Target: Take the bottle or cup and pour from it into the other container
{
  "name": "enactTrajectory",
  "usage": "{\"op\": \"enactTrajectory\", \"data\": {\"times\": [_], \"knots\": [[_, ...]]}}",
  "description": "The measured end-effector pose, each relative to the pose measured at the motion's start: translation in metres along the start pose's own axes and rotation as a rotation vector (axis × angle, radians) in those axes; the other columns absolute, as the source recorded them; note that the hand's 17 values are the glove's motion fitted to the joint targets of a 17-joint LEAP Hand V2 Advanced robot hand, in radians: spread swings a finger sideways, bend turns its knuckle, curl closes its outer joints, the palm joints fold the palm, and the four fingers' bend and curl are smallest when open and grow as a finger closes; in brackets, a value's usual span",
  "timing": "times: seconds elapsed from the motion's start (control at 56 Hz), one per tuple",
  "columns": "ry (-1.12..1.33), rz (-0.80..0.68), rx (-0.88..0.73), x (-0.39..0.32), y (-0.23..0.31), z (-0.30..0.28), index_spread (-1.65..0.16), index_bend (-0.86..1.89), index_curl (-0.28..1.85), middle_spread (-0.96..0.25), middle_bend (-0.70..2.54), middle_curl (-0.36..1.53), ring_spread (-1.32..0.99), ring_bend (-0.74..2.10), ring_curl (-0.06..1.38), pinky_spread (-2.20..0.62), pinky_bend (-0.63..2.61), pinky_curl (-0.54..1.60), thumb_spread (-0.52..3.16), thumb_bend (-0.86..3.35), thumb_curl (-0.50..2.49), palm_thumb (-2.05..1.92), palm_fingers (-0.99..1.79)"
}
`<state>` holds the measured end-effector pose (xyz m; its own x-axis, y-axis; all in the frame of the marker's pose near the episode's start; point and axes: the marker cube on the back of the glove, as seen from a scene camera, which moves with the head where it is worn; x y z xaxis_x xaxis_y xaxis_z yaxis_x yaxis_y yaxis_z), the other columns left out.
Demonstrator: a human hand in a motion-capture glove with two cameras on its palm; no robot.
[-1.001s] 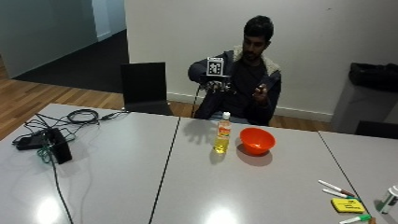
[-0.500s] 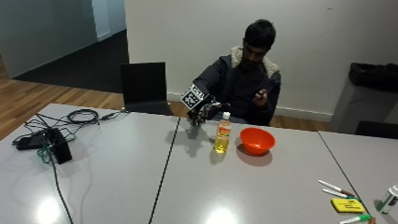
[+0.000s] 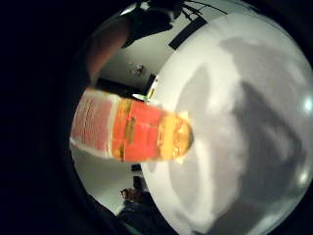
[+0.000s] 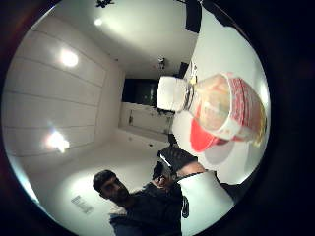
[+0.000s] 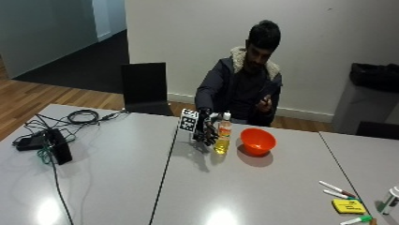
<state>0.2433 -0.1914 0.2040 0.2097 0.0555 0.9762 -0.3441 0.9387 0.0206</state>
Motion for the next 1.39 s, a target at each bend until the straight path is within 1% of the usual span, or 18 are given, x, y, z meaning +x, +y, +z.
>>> {"op": "enactTrajectory", "data": {"times": [0.089, 0.179, 0.232, 0.268, 0.357, 0.482, 0.572, 0.786, 0.875, 1.018, 1.072, 1.09, 1.143, 1.161, 1.233, 1.269, 1.34, 1.394], "knots": [[-0.051, -0.063, -0.045, 0.01, 0.002, 0.008, -0.27, 0.16, 0.27, -0.01, 0.35, 0.36, 0.15, 0.29, 0.27, 0.32, 0.42, 0.22, 0.76, -0.03, 0.39, 0.6, 0.48], [-0.051, -0.165, -0.043, 0.011, -0.014, 0.019, -0.27, 0.14, 0.27, -0.03, 0.33, 0.35, 0.12, 0.32, 0.29, 0.3, 0.43, 0.24, 0.74, -0.04, 0.39, 0.6, 0.56], [-0.019, -0.053, -0.087, 0.008, -0.015, 0.022, -0.28, 0.14, 0.27, -0.06, 0.33, 0.35, 0.09, 0.33, 0.29, 0.29, 0.43, 0.24, 0.74, -0.04, 0.39, 0.61, 0.61], [-0.011, -0.023, -0.091, 0.01, -0.012, 0.025, -0.28, 0.13, 0.27, -0.07, 0.33, 0.35, 0.07, 0.33, 0.3, 0.28, 0.44, 0.25, 0.73, -0.04, 0.39, 0.62, 0.65], [-0.032, -0.014, -0.061, 0.016, -0.013, 0.033, -0.28, 0.1, 0.25, -0.11, 0.32, 0.35, 0.02, 0.38, 0.31, 0.26, 0.46, 0.26, 0.73, -0.04, 0.39, 0.62, 0.75], [-0.085, -0.021, -0.024, 0.018, -0.02, 0.036, -0.29, 0.14, 0.25, -0.19, 0.32, 0.35, -0.09, 0.47, 0.33, 0.16, 0.46, 0.26, 0.72, -0.03, 0.39, 0.64, 1.09], [-0.086, -0.043, -0.009, 0.021, -0.017, 0.036, -0.29, 0.14, 0.28, -0.23, 0.33, 0.37, -0.13, 0.53, 0.36, 0.03, 0.49, 0.3, 0.71, -0.03, 0.39, 0.67, 1.25], [-0.068, -0.072, 0.015, 0.025, -0.012, 0.038, -0.29, 0.15, 0.31, -0.25, 0.33, 0.39, -0.16, 0.56, 0.38, -0.09, 0.52, 0.33, 0.69, -0.03, 0.4, 0.72, 1.26], [-0.037, -0.038, -0.012, 0.021, -0.015, 0.037, -0.29, 0.14, 0.32, -0.26, 0.33, 0.39, -0.17, 0.56, 0.38, -0.12, 0.53, 0.33, 0.67, -0.03, 0.4, 0.75, 1.25], [0.016, -0.002, 0.008, 0.013, -0.018, 0.037, -0.3, 0.13, 0.32, -0.27, 0.33, 0.4, -0.19, 0.56, 0.37, -0.14, 0.54, 0.34, 0.62, -0.03, 0.41, 0.81, 1.23], [0.024, -0.04, 0.014, 0.012, -0.011, 0.037, -0.3, 0.13, 0.32, -0.28, 0.32, 0.4, -0.19, 0.56, 0.37, -0.15, 0.54, 0.34, 0.6, -0.02, 0.42, 0.84, 1.23], [0.022, -0.077, 0.02, 0.013, -0.008, 0.037, -0.3, 0.13, 0.32, -0.28, 0.32, 0.4, -0.2, 0.56, 0.37, -0.15, 0.54, 0.35, 0.6, -0.03, 0.42, 0.84, 1.23], [0.012, -0.271, 0.034, 0.015, 0.0, 0.038, -0.3, 0.13, 0.32, -0.28, 0.32, 0.4, -0.2, 0.56, 0.37, -0.16, 0.55, 0.35, 0.59, -0.03, 0.42, 0.85, 1.23], [0.011, -0.284, 0.032, 0.013, 0.002, 0.038, -0.3, 0.13, 0.32, -0.28, 0.32, 0.4, -0.2, 0.56, 0.37, -0.16, 0.54, 0.35, 0.58, -0.03, 0.42, 0.86, 1.23], [0.018, -0.115, 0.023, -0.01, 0.006, 0.036, -0.3, 0.13, 0.32, -0.28, 0.31, 0.4, -0.2, 0.56, 0.37, -0.17, 0.55, 0.35, 0.58, -0.03, 0.42, 0.86, 1.23], [0.033, -0.142, 0.028, -0.018, 0.008, 0.035, -0.3, 0.13, 0.32, -0.28, 0.31, 0.4, -0.2, 0.56, 0.37, -0.17, 0.55, 0.35, 0.58, -0.04, 0.42, 0.86, 1.23], [0.057, -0.272, 0.047, -0.039, 0.003, 0.032, -0.3, 0.13, 0.32, -0.28, 0.31, 0.4, -0.2, 0.56, 0.37, -0.18, 0.55, 0.35, 0.57, -0.04, 0.42, 0.87, 1.24], [0.078, -0.24, 0.008, -0.062, 0.004, 0.028, -0.3, 0.13, 0.32, -0.28, 0.31, 0.4, -0.2, 0.57, 0.37, -0.18, 0.55, 0.35, 0.57, -0.04, 0.42, 0.87, 1.24]]}}
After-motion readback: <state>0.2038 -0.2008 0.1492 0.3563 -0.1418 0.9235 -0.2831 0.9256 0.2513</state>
